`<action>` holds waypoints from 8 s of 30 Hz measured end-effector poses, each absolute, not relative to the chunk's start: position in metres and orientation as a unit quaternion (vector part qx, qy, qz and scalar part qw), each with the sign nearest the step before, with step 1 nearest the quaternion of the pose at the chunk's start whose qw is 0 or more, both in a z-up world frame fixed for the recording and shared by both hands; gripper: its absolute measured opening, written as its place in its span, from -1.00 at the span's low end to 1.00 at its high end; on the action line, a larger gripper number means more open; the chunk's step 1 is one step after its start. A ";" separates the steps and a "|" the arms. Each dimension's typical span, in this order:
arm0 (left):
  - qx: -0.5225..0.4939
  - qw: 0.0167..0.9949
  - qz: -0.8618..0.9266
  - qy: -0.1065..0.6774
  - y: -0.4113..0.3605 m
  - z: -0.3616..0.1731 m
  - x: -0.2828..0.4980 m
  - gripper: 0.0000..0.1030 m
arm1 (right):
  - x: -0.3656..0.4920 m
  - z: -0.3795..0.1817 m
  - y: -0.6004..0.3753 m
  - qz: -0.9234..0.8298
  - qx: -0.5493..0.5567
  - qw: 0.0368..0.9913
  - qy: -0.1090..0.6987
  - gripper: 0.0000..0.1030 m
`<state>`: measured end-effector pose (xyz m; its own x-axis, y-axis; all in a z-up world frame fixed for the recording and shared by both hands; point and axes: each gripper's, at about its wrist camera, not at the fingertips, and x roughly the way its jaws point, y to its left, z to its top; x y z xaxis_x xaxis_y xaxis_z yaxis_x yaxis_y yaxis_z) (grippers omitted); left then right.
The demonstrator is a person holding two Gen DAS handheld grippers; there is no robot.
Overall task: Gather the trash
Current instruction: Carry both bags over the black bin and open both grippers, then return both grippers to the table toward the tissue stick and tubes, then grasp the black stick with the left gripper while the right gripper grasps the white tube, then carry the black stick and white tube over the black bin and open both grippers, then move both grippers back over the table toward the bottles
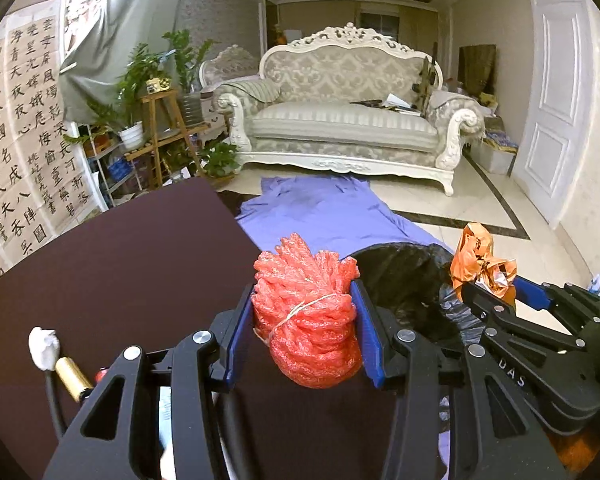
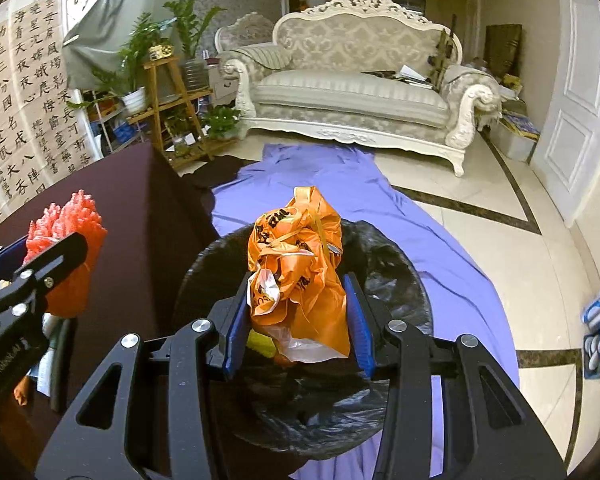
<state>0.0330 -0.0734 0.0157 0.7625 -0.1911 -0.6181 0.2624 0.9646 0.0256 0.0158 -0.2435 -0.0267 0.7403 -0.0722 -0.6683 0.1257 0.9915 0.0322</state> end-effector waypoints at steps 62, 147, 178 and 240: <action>0.033 0.934 0.037 0.354 0.049 0.014 0.008 0.50 | 0.014 -0.016 -0.158 0.022 0.011 0.936 0.352 0.15; -0.007 0.938 -0.028 0.344 0.062 0.025 -0.018 -0.74 | 0.006 -0.018 -0.160 0.035 0.015 0.929 0.369 -0.76; 0.091 0.920 -0.137 0.355 -0.110 -0.008 0.053 -0.74 | 0.034 -0.053 -0.281 -0.062 0.078 0.921 0.377 -0.76; -0.024 0.913 0.119 0.390 0.153 -0.001 -0.020 0.26 | 0.016 -0.015 -0.048 0.156 -0.043 0.915 0.369 -0.28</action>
